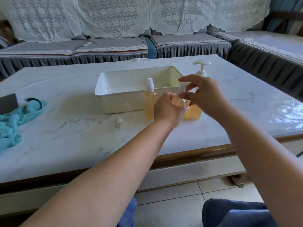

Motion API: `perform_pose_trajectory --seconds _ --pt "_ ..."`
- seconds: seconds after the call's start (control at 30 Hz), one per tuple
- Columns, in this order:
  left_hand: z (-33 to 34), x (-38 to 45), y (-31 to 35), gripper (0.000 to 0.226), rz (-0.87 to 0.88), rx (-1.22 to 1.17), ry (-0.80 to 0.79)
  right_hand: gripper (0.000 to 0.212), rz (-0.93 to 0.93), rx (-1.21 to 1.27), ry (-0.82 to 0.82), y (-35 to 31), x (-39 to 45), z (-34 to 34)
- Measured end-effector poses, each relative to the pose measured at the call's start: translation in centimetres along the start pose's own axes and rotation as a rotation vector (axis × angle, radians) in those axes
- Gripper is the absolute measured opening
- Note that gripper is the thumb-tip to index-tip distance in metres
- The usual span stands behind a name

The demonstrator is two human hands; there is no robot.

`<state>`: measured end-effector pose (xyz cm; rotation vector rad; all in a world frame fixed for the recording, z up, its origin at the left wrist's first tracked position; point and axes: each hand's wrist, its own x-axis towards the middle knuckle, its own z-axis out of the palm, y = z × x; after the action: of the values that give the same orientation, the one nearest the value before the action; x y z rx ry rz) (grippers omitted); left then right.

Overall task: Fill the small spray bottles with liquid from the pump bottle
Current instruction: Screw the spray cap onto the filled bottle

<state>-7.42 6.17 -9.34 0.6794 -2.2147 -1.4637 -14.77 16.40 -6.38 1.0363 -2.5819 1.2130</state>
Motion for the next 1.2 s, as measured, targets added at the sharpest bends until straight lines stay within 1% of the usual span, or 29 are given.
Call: perform_pose_trajectory --seconds 0.1,0.17,0.23,0.37,0.47,0.63,0.7,0.73,0.83,0.87,0.93,1.07,1.2 --pt "0.0 0.0 0.1 0.047 -0.008 0.002 0.004 0.039 0.011 -0.007 0.024 0.1 0.0 -0.1" --pt "0.0 0.0 0.1 0.051 -0.014 -0.009 0.008 0.043 0.011 0.048 -0.020 0.0 0.1 -0.2" --pt "0.0 -0.1 0.1 0.054 -0.007 -0.011 0.006 0.047 -0.009 0.046 -0.056 -0.1 0.1 0.0" --pt "-0.1 -0.3 0.1 0.053 0.001 -0.010 0.000 0.043 -0.003 0.038 -0.032 -0.4 -0.1 0.6" --pt "-0.1 -0.3 0.0 0.046 0.029 0.020 0.017 0.042 0.023 0.045 -0.008 -0.8 0.0 0.9" --pt "0.0 -0.9 0.0 0.020 0.110 0.071 0.076 0.037 0.061 -0.103 0.070 -1.8 -0.3 1.6" --pt "-0.2 -1.0 0.0 0.019 0.165 0.152 0.081 0.035 0.057 -0.087 0.066 -1.9 -0.2 1.7" --pt "-0.3 -1.0 -0.1 0.021 0.196 0.231 0.071 0.034 0.050 -0.075 0.062 -1.9 -0.1 1.8" --pt "-0.9 -1.1 0.0 0.036 0.257 0.471 0.053 0.032 0.033 -0.023 0.067 -1.7 0.3 2.3" --pt "-1.3 -1.1 -0.1 0.040 0.261 0.513 0.053 0.031 0.027 -0.009 0.076 -1.7 0.6 2.5" --pt "-2.1 -1.1 -0.3 0.042 0.253 0.517 0.053 0.031 0.012 0.005 0.098 -1.6 1.1 3.0" --pt "-4.3 -0.4 -1.2 0.024 0.246 0.470 0.096 0.028 0.014 0.032 0.136 -1.6 2.2 4.2" --pt "-6.9 0.1 -2.4 0.003 0.232 0.504 0.141 0.027 0.013 0.021 0.156 -1.9 3.1 5.4"
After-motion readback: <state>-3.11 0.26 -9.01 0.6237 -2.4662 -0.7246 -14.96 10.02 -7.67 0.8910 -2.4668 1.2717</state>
